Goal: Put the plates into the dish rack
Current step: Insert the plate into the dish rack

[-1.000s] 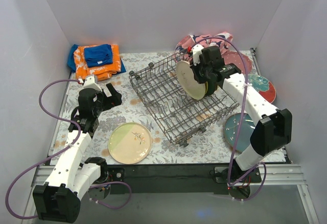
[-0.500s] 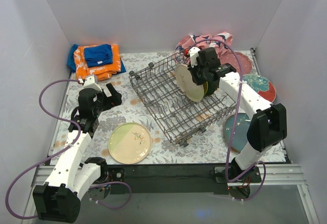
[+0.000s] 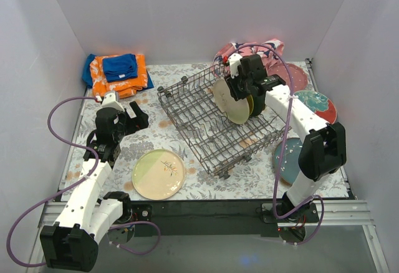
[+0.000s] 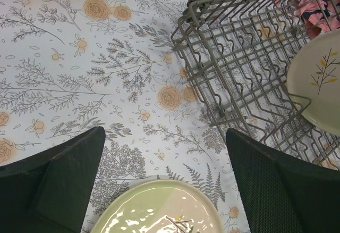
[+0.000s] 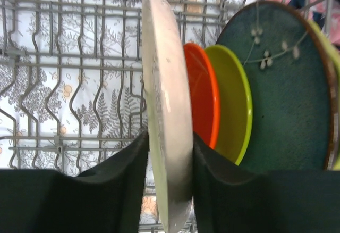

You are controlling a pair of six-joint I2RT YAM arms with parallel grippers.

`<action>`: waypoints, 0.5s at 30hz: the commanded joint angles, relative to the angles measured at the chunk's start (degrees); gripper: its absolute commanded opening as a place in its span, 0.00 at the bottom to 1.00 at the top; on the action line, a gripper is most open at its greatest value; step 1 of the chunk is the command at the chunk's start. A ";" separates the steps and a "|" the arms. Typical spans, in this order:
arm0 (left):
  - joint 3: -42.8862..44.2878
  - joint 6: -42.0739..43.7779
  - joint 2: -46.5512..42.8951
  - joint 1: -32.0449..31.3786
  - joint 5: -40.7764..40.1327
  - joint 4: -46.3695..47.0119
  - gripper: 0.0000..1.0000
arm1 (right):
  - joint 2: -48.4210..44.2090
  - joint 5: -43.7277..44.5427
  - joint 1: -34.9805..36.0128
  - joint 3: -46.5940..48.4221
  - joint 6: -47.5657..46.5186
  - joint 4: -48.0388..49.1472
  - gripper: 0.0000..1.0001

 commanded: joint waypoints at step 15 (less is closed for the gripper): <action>0.98 1.01 0.80 0.05 1.68 0.26 0.96 | -8.63 1.29 0.28 2.75 -6.15 3.40 0.65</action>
